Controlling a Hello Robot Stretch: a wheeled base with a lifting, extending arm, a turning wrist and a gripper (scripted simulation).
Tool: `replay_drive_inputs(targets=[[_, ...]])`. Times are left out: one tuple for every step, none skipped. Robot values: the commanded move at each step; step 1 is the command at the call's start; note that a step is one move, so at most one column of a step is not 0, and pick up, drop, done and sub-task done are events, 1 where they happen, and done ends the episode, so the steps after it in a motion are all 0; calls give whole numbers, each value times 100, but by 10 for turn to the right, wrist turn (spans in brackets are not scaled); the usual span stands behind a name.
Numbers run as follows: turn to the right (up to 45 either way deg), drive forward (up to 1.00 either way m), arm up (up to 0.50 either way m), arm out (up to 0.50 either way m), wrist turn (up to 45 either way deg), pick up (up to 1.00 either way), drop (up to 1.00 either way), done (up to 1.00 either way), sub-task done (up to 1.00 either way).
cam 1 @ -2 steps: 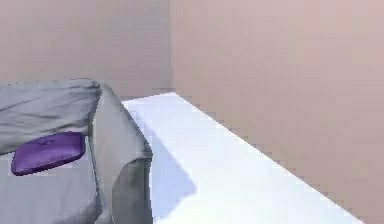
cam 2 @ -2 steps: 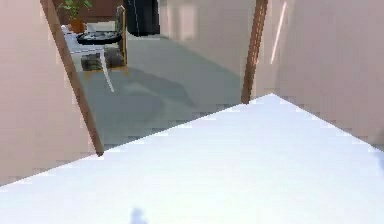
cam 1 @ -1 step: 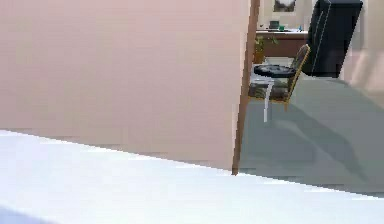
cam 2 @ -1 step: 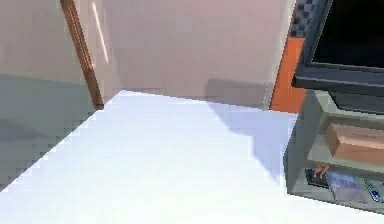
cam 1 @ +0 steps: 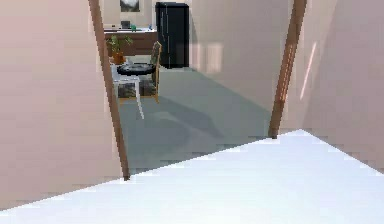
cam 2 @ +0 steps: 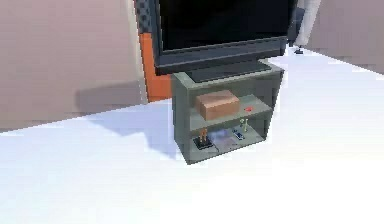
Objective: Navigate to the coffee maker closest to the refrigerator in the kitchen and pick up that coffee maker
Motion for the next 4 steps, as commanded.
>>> replay_drive_inputs(targets=[[0,100,0,0,0,0,0,0,0],[60,0,0,0,0,0,0,0,0],[0,50,0,0,0,0,0,0,0],[0,100,0,0,0,0,0,0,0]])
